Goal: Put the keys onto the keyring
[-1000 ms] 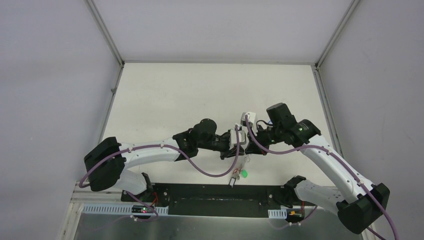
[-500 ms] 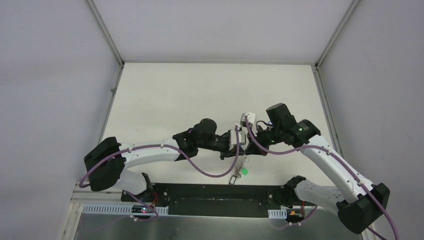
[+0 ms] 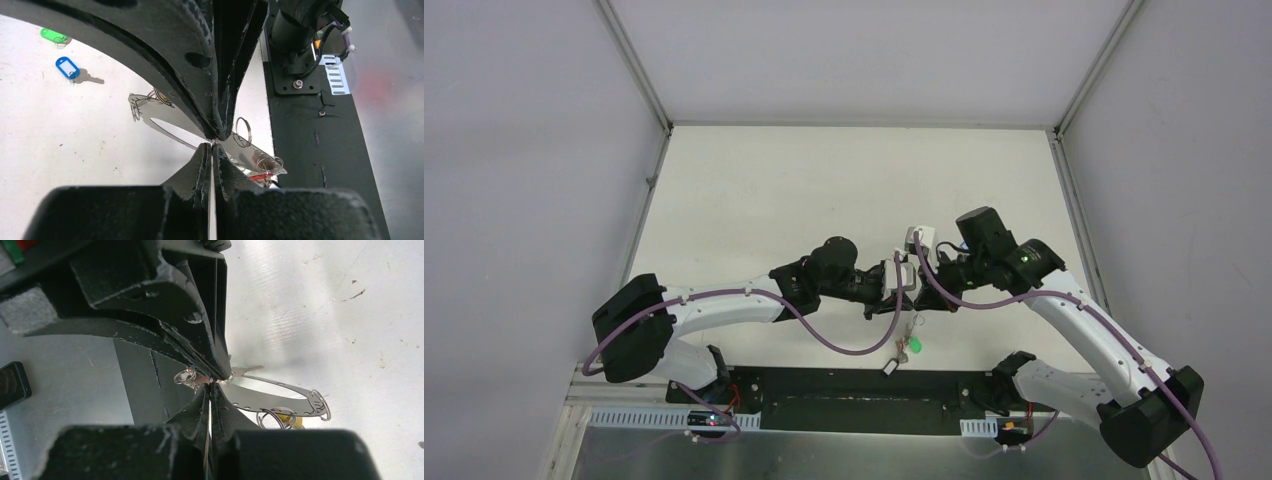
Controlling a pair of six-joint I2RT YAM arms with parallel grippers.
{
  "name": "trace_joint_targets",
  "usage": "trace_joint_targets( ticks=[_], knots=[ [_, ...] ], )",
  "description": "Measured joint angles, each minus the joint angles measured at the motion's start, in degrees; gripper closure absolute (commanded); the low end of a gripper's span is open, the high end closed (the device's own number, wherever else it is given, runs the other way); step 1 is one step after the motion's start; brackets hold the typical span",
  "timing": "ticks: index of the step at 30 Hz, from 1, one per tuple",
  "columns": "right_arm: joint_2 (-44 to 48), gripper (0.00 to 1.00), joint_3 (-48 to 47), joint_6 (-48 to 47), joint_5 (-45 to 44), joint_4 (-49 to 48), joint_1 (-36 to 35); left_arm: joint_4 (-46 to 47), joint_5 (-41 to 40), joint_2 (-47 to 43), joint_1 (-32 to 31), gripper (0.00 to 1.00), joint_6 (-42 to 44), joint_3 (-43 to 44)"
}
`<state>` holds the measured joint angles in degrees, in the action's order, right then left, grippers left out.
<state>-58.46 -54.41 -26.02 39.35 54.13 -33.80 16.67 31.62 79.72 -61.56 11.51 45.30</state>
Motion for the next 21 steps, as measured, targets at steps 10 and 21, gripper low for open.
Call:
trace_joint_targets(
  ticks=[10,21],
  knots=[
    [2.49,0.58,0.85,3.32,-0.09,-5.7,0.02,3.8,-2.32,-2.4,-0.35,1.0,-2.1,-3.32],
    [13.57,0.54,8.22,11.91,1.46,-20.39,3.17,9.75,-7.15,-6.27,-0.37,1.0,-6.99,-7.08]
  ],
)
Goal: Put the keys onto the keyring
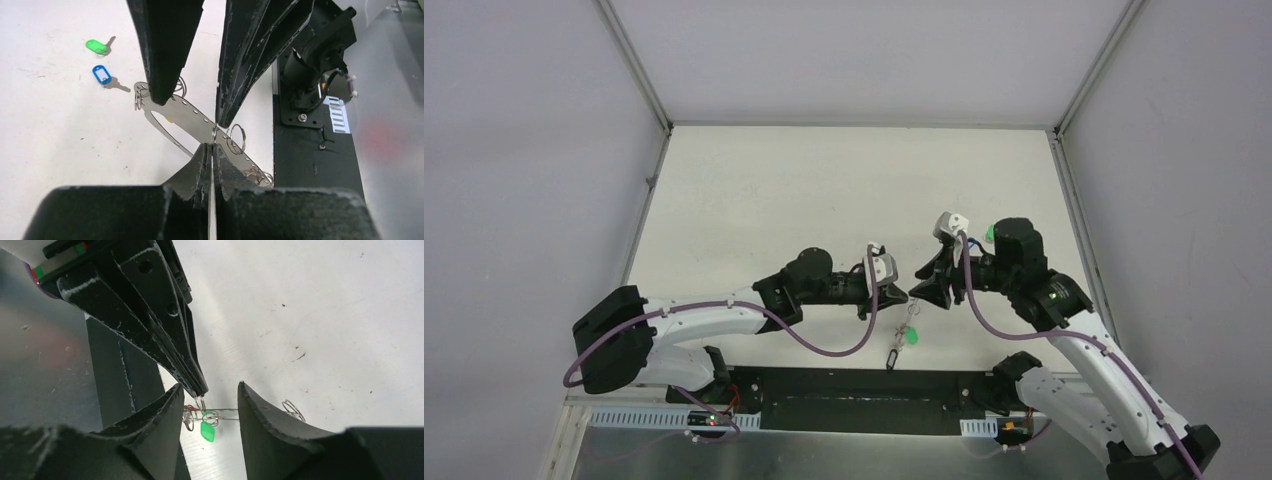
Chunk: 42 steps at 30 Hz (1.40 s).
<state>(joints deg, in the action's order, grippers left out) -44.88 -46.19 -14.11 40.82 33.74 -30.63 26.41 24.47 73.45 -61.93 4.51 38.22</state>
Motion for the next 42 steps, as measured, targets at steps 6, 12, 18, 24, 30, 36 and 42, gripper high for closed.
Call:
trace_joint_targets(
  ticks=[6,12,18,24,30,36,42],
  knots=[
    [4.9,0.45,4.35,5.64,3.65,-6.73,4.2,6.56,-2.43,-1.03,0.0,1.0,-3.34,-2.84],
    [8.92,0.46,6.64,12.48,6.6,-12.76,6.64,12.41,-3.67,-1.18,0.0,1.0,-6.45,-3.37],
    [7.96,0.43,7.67,20.61,8.59,-18.18,8.92,13.68,-5.14,-1.73,0.0,1.0,-6.91,-3.37],
    [1.42,0.32,7.45,29.07,9.64,-22.38,9.79,8.68,-9.31,-4.98,0.0,1.0,-6.69,-3.98],
    [-7.19,0.22,5.16,34.07,10.29,-22.32,9.92,-0.79,-15.17,-11.39,0.0,1.0,-5.57,-5.62],
    [-7.39,0.17,4.83,36.7,7.74,-22.1,9.94,-11.87,-18.53,-17.03,0.0,1.0,-2.97,-5.62],
    [-11.93,0.17,4.96,42.01,5.99,-22.34,10.01,-16.72,-19.76,-16.76,0.0,1.0,-1.64,-5.6]
  ],
)
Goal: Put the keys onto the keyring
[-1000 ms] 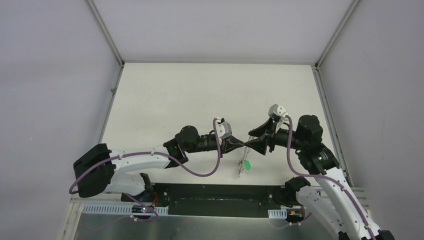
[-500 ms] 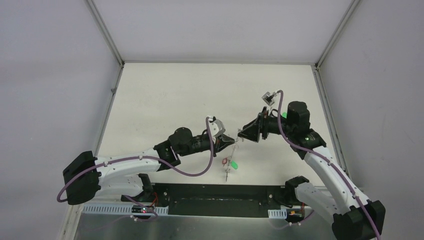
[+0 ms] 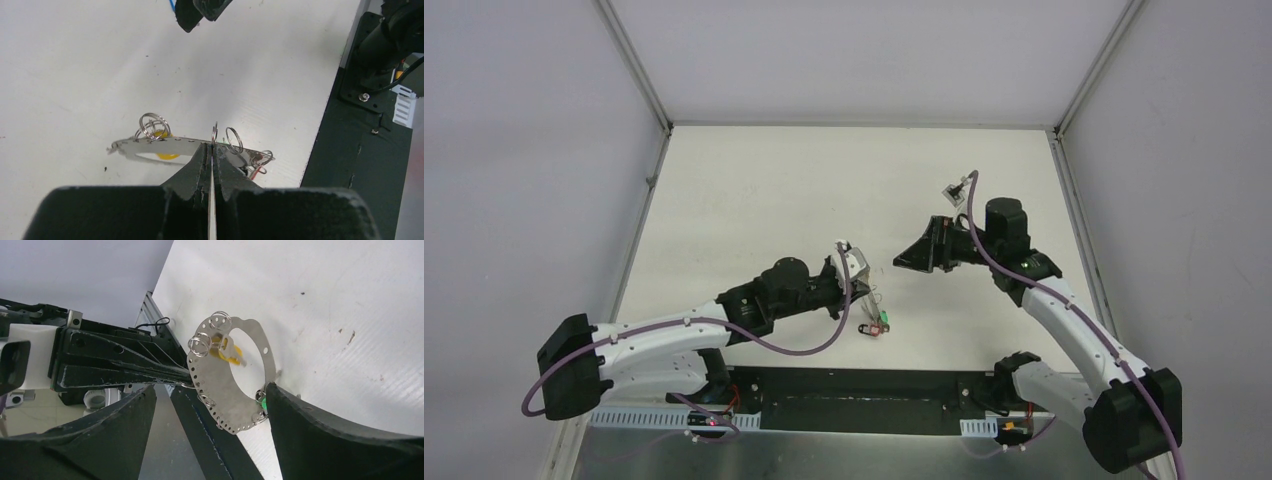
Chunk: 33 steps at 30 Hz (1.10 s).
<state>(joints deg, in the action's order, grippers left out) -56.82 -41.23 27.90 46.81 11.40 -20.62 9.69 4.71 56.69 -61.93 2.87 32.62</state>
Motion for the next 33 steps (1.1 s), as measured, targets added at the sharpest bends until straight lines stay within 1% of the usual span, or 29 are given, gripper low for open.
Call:
trace_joint_targets(
  ticks=[4,6,8,12,14,15,19,22,27,30,33],
  knots=[
    [-1.07,0.18,2.91,0.74,0.83,-1.81,0.02,1.22,0.02,3.65,0.0,1.0,0.11,0.0],
    [0.57,0.19,5.33,0.28,2.03,-3.52,0.02,2.71,0.09,5.44,0.0,1.0,0.09,-0.11],
    [4.17,0.2,8.17,-1.46,3.93,-6.25,0.02,5.11,0.13,6.71,0.0,1.0,0.09,-0.5],
    [13.86,0.31,13.38,-6.62,8.02,-11.78,-0.13,11.61,0.26,7.06,0.0,1.0,0.15,-2.73],
    [16.65,0.37,14.88,-8.59,9.6,-14.32,-0.37,16.06,0.31,7.06,0.0,1.0,0.2,-4.59],
    [17.49,0.38,15.43,-9.38,10.23,-15.63,-0.5,17.92,0.33,7.06,0.0,1.0,0.26,-5.49],
    [17.64,0.38,16.72,-11.26,11.21,-18.53,-0.7,25.44,0.5,6.99,0.0,1.0,0.81,-9.22],
    [17.44,0.39,16.85,-12.17,11.28,-19.15,-0.7,27.45,1.66,6.43,0.0,1.0,1.51,-10.29],
    [17.44,0.52,16.85,-13.51,12.81,-22.03,-0.7,29.81,5.18,3.19,0.0,1.0,4.81,-10.49],
    [17.42,0.59,16.85,-13.99,14.1,-23.63,-1.01,31.34,7.48,1.7,0.0,1.0,7.1,-10.51],
    [17.35,0.61,16.83,-14.29,14.95,-25.57,-1.7,32.54,9.35,1.05,0.0,1.0,8.76,-10.51]
  ],
)
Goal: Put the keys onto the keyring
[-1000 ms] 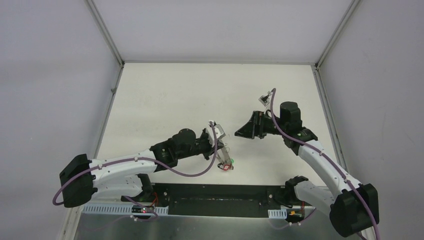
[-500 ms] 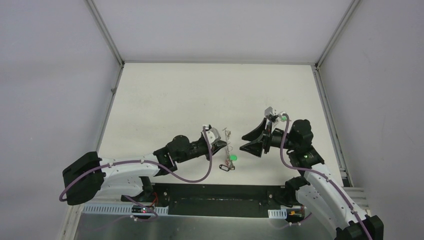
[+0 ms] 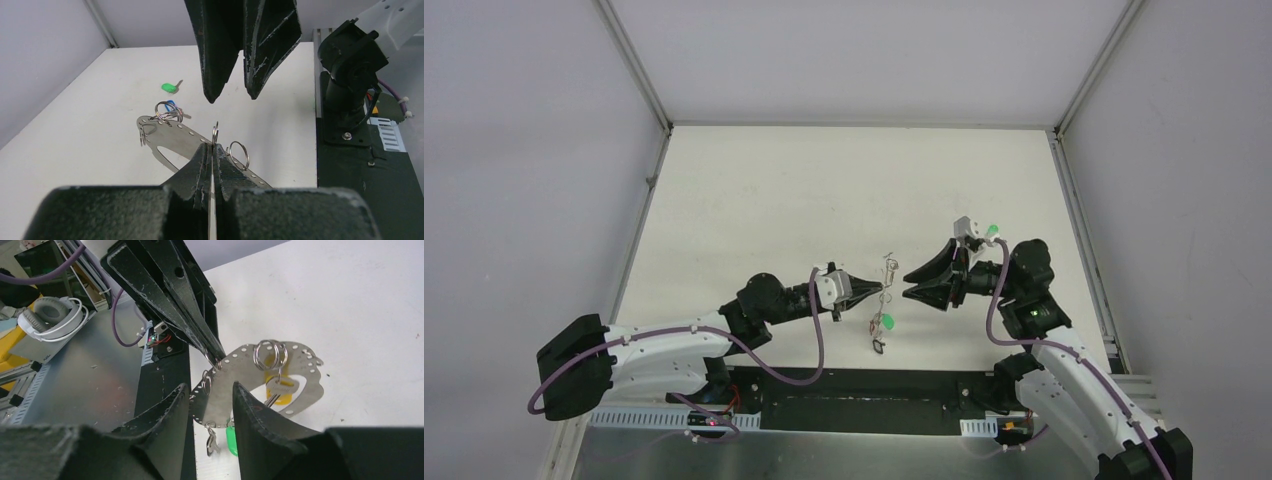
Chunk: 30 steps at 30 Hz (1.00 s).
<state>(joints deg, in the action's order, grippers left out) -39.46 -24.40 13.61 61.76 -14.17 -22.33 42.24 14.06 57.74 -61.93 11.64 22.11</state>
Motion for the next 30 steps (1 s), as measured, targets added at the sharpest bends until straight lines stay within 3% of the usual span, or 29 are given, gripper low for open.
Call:
trace_joint_targets(
  ticks=[12,30],
  knots=[
    [-2.6,0.61,-0.13,-0.24,0.72,-5.2,-5.09,1.33,4.37,0.46,-0.02,1.0,1.4,0.04],
    [-5.46,0.61,-0.96,-0.24,0.81,-5.22,-7.91,2.93,7.19,1.97,0.0,1.0,0.85,2.71]
  ],
)
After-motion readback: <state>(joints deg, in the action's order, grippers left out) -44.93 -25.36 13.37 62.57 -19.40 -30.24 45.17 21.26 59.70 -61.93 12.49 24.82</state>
